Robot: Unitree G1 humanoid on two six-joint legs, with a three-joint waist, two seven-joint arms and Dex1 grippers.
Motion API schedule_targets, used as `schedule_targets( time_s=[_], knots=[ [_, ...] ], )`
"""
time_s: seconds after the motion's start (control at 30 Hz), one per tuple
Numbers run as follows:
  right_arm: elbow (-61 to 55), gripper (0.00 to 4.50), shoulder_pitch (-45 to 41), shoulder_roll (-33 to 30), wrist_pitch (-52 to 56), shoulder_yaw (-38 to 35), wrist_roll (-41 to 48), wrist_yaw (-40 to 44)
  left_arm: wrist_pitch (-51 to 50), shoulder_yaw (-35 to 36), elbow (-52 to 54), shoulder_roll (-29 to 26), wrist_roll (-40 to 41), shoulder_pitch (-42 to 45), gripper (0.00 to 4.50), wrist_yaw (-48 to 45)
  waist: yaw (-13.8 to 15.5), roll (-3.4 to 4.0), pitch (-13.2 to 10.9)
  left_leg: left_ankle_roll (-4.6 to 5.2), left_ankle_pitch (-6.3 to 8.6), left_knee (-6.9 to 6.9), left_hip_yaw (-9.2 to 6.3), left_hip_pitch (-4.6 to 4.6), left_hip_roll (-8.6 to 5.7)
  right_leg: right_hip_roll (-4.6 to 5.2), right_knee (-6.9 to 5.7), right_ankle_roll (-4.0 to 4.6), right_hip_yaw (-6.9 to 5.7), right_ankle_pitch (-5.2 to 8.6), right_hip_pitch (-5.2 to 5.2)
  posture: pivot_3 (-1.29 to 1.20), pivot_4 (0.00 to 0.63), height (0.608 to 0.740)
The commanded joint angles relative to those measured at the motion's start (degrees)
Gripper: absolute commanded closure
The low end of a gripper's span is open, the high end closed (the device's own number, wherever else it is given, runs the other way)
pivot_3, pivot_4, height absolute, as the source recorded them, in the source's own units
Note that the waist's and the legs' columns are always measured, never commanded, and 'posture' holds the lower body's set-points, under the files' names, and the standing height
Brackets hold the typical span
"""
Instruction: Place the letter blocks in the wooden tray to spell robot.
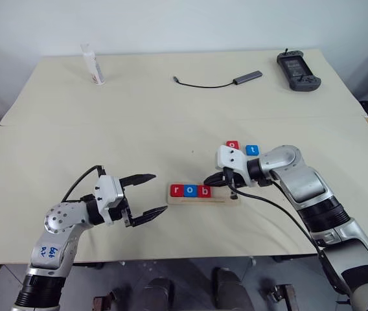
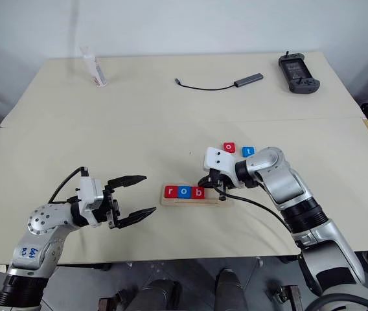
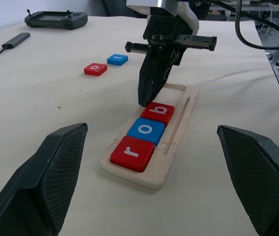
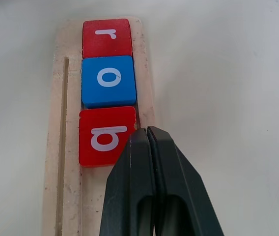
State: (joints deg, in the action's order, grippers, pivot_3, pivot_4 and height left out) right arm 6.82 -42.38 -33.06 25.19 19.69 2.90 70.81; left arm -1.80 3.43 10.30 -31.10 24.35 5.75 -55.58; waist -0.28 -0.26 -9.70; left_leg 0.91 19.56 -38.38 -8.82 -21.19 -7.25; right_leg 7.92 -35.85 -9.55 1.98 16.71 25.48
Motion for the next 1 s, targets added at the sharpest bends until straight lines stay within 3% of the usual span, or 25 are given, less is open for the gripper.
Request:
schedule_targets(
  time_s=[0.03, 0.2, 0.33, 0.47, 0.53, 0.8, 1.0],
  knots=[
    [-2.72, 4.45, 0.38, -0.56, 0.28, -0.35, 1.31, 1.09, 0.98, 0.11, 0.39, 0.2, -0.07, 0.28, 0.0, 0.16, 0.01, 0.0, 0.0, 0.0, 0.0, 0.0, 0.0, 0.0, 0.0, 0.0, 0.0, 0.0, 0.0, 0.0, 0.0, 0.0, 0.15, 0.74],
    [-4.86, 4.45, 0.98, -0.2, -0.98, -5.05, 4.24, -1.29, 1.0, 0.12, 0.3, 0.27, -0.04, 0.42, 0.0, 0.2, 0.07, 0.0, 0.0, 0.0, 0.0, 0.0, 0.0, 0.0, 0.0, 0.0, 0.0, 0.0, 0.0, 0.0, 0.0, 0.0, 0.15, 0.74],
    [-11.51, 4.45, 6.89, -4.91, 1.54, -14.33, 10.6, -1.57, 1.14, -0.23, -0.89, 0.4, 0.07, 0.87, 0.0, -0.69, 0.57, 0.0, 0.0, 0.01, 0.0, 0.01, -0.05, -0.01, -0.02, 0.01, 0.01, 0.0, -0.04, 0.0, -0.01, 0.0, 0.15, 0.74],
    [-16.52, 3.59, 16.69, -7.42, 0.34, -24.06, 13.5, -6.0, 1.53, -0.61, -2.98, 0.65, -0.05, 2.31, 0.0, -1.63, 0.8, -0.01, 0.0, 0.06, 0.04, -0.01, -0.02, -0.02, -0.02, 0.02, 0.04, 0.01, -0.05, -0.01, -0.03, 0.0, 0.15, 0.74],
    [-18.06, 2.88, 25.5, -6.96, -4.67, -33.23, 13.45, -10.74, 1.66, -0.79, -4.72, 0.74, -0.12, 3.72, 0.0, -2.2, 1.61, -0.01, 0.0, 0.05, 0.04, 0.0, -0.02, -0.01, -0.01, 0.01, 0.03, 0.02, -0.06, -0.01, -0.03, 0.0, 0.15, 0.74],
    [-16.51, 0.03, 48.74, -1.36, -19.14, -51.33, 17.41, -16.39, 2.38, -1.12, -9.56, 0.74, -0.14, 7.35, 0.0, -3.89, 1.63, 0.0, 0.01, 0.02, 0.06, 0.01, 0.17, 0.12, 0.08, -0.11, 0.06, 0.0, 0.05, -0.02, -0.05, 0.0, 0.15, 0.74],
    [-17.01, 0.03, 51.04, -0.35, -19.2, -50.62, 19.23, -19.78, 2.28, -0.75, -11.09, 0.27, -0.04, 9.1, 0.0, -4.69, 0.35, 0.04, 0.02, 0.0, 0.07, -0.02, 0.52, 0.32, 0.12, -0.15, 0.01, -0.01, 0.36, -0.02, -0.06, 0.0, 0.15, 0.74]
  ],
)
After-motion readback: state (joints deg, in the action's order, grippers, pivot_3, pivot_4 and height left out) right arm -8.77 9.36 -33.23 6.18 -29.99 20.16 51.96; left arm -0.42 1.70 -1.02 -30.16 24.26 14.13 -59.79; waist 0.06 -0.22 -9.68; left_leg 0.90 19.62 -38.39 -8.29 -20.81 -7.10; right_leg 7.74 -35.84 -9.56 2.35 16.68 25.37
